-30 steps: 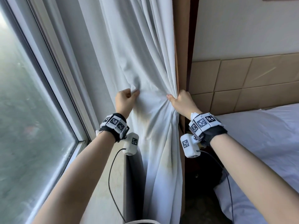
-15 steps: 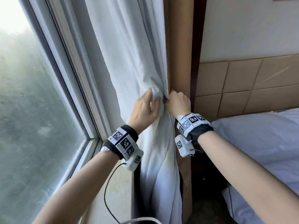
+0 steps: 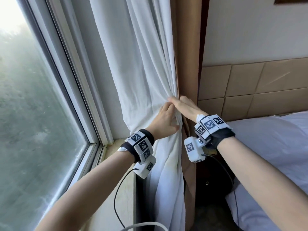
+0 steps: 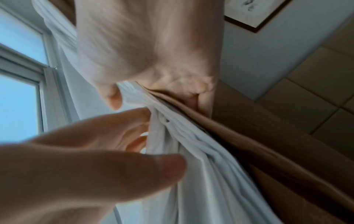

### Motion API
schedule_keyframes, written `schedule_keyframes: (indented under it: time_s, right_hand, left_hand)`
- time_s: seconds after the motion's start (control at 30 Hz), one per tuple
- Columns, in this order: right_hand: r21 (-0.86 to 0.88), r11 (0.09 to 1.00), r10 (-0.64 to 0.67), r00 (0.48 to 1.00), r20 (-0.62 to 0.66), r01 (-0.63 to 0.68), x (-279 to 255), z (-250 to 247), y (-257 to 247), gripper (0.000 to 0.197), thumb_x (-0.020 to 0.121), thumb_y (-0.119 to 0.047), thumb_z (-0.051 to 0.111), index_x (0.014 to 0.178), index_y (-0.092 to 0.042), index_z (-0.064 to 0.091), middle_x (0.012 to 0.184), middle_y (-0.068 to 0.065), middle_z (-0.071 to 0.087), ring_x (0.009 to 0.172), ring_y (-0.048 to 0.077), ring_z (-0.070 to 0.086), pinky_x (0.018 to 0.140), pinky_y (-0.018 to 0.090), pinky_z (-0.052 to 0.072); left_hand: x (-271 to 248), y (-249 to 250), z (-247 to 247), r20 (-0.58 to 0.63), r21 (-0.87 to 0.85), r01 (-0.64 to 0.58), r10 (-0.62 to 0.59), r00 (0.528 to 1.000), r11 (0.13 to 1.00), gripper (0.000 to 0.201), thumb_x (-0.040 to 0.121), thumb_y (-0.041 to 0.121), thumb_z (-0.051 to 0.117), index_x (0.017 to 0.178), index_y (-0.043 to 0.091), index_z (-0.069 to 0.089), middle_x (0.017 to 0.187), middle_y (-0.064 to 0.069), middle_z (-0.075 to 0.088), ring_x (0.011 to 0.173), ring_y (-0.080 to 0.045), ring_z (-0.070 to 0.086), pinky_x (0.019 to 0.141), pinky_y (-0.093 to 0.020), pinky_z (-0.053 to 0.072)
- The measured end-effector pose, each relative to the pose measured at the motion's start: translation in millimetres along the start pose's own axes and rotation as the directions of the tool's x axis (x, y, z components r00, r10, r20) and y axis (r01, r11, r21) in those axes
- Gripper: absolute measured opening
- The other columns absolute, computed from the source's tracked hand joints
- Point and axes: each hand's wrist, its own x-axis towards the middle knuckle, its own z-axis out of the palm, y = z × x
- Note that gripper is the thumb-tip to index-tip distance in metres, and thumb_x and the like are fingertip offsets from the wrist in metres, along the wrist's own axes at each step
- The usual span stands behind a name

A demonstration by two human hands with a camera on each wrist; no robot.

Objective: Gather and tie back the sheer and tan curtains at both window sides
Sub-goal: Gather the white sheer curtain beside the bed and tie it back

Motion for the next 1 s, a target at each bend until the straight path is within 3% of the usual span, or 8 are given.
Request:
schedule_keyframes:
  time_s: [0.13, 0.23, 0.33, 0.43, 0.63, 0.77, 0.83, 1.0]
  right_hand:
    - [-0.205, 0.979, -0.049, 0.983, -0.175, 0.013, 9, 9, 0, 0.077, 0.085, -0.069, 0.049, 0.123, -0.001, 0.051, 0.126, 0.018, 0.053, 0.118, 0.034, 0.052, 0.097, 0.044, 0.044]
    - [-0.254, 0.967, -0.088, 0.966, -0.245, 0.024, 17, 15, 1, 0.062, 0.094, -0.054, 0.047, 0.123, 0.0, 0.054, 0.125, 0.023, 0.056, 0.116, 0.04, 0.054, 0.096, 0.046, 0.046]
    - [-0.288, 0.956, -0.118, 0.966, -0.231, 0.048, 22, 20, 3, 0.058, 0.097, -0.049, 0.044, 0.119, 0.003, 0.055, 0.121, 0.026, 0.057, 0.112, 0.043, 0.055, 0.094, 0.048, 0.046]
    - [-0.261, 0.959, -0.172, 0.959, -0.223, 0.111, 25, 19, 10, 0.06, 0.095, -0.052, 0.045, 0.108, 0.005, 0.06, 0.11, 0.025, 0.063, 0.103, 0.042, 0.059, 0.09, 0.047, 0.049]
    - [-0.105, 0.982, -0.172, 0.974, -0.148, 0.158, 36, 6, 28, 0.077, 0.076, -0.071, 0.05, 0.109, -0.002, 0.065, 0.106, 0.013, 0.068, 0.099, 0.03, 0.064, 0.091, 0.042, 0.052]
    - [-0.02, 0.988, -0.156, 0.983, -0.101, 0.155, 33, 5, 25, 0.061, 0.084, -0.057, 0.059, 0.113, -0.002, 0.063, 0.112, 0.01, 0.066, 0.104, 0.025, 0.062, 0.097, 0.042, 0.049]
    - [0.017, 0.988, -0.151, 0.984, -0.09, 0.153, 33, 4, 25, 0.054, 0.089, -0.048, 0.06, 0.115, -0.001, 0.061, 0.117, 0.006, 0.063, 0.107, 0.02, 0.058, 0.1, 0.037, 0.045]
    - [0.046, 0.988, -0.142, 0.986, -0.091, 0.147, 34, 7, 26, 0.049, 0.092, -0.044, 0.059, 0.12, -0.004, 0.055, 0.121, 0.008, 0.059, 0.112, 0.022, 0.055, 0.1, 0.037, 0.043]
  left_hand:
    - [-5, -13, -7, 0.082, -0.277, 0.125, -0.106, 0.991, 0.953, 0.073, 0.08, 0.011, 0.071, 0.145, 0.012, 0.039, 0.143, 0.0, 0.03, 0.131, -0.016, 0.037, 0.107, -0.028, 0.034]
    - [-7, -25, -19, 0.098, -0.17, 0.079, -0.063, 0.993, 0.982, 0.059, 0.084, 0.02, 0.072, 0.138, 0.015, 0.05, 0.137, 0.001, 0.041, 0.119, -0.012, 0.047, 0.096, -0.026, 0.045]
    - [-1, -39, -42, -0.019, -0.184, 0.135, -0.141, 0.99, 0.974, 0.028, 0.09, 0.033, 0.065, 0.112, 0.015, 0.07, 0.114, 0.002, 0.067, 0.101, -0.011, 0.062, 0.089, -0.027, 0.05]
    - [5, -74, -65, -0.157, -0.29, 0.32, -0.375, 0.914, 0.902, 0.023, 0.092, 0.029, 0.062, 0.1, 0.011, 0.074, 0.099, -0.005, 0.073, 0.089, -0.014, 0.065, 0.086, -0.033, 0.051]
    - [6, -113, -60, 0.049, -0.38, 0.511, -0.535, 0.843, 0.771, 0.082, 0.082, 0.047, 0.071, 0.148, 0.026, 0.028, 0.139, 0.003, 0.041, 0.121, -0.016, 0.048, 0.094, -0.026, 0.04]
    - [20, -109, -39, 0.086, -0.635, 0.432, -0.497, 0.864, 0.641, 0.092, 0.08, 0.055, 0.066, 0.153, 0.026, 0.017, 0.155, 0.001, 0.024, 0.137, -0.017, 0.035, 0.1, -0.033, 0.039]
    - [32, -103, -29, 0.082, -0.658, 0.393, -0.457, 0.885, 0.642, 0.075, 0.085, 0.044, 0.061, 0.149, 0.023, 0.028, 0.148, -0.002, 0.034, 0.13, -0.017, 0.042, 0.102, -0.035, 0.04]
    - [47, -90, -22, -0.029, -0.699, 0.306, -0.452, 0.891, 0.647, 0.02, 0.088, 0.016, 0.049, 0.104, 0.012, 0.061, 0.094, -0.006, 0.062, 0.082, -0.017, 0.058, 0.076, -0.031, 0.047]
